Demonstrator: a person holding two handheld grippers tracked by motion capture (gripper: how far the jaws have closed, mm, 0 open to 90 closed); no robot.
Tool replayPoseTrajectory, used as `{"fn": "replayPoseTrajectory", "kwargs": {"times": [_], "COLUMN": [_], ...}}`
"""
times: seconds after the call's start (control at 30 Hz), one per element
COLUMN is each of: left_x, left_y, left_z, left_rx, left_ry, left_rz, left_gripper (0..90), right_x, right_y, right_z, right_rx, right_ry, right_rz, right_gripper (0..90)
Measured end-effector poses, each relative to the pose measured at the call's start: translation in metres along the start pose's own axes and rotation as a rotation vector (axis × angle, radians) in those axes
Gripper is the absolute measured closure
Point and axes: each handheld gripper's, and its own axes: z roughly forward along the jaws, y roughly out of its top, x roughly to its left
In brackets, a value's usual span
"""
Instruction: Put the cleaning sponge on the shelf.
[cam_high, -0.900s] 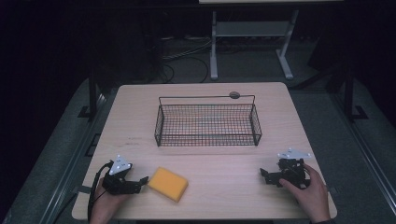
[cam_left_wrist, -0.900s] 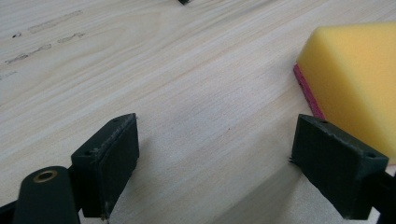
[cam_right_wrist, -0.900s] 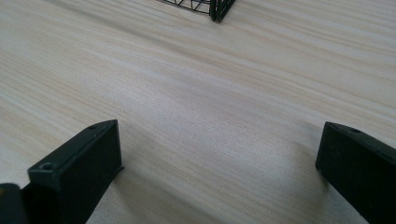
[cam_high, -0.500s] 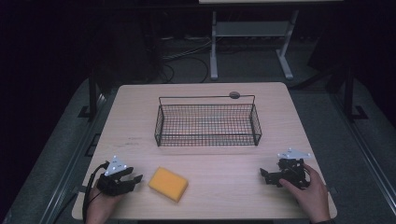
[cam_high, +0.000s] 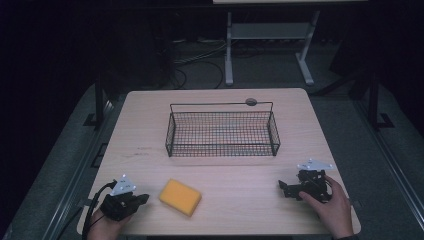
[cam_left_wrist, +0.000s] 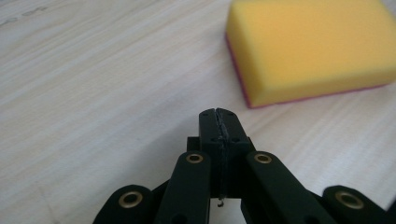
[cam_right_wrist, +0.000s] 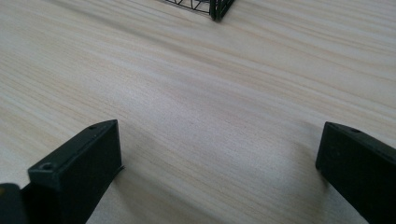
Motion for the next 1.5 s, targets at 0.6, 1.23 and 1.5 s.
{"fn": "replayPoseTrajectory", "kwargs": {"times": [0.6, 1.23, 1.5], "left_x": [-0.012, -0.011, -0.007], "left_y": [0.002, 0.015, 0.022], "left_z": [0.007, 0.018, 0.024], "left_rx": [0.007, 0.003, 0.002], "left_ry": [-0.07, -0.085, -0.087], "left_rz": [0.006, 0.011, 0.017], "left_gripper": [89.5, 89.6, 89.6], "right_x": [0.0, 0.0, 0.0], "right_y": [0.0, 0.0, 0.0], "right_z": [0.0, 0.0, 0.0], "right_rx": [0.0, 0.0, 0.0], "right_ry": [0.001, 0.0, 0.0], "right_rz": [0.003, 0.001, -0.001], "right_gripper": [0.0, 0.0, 0.0]}}
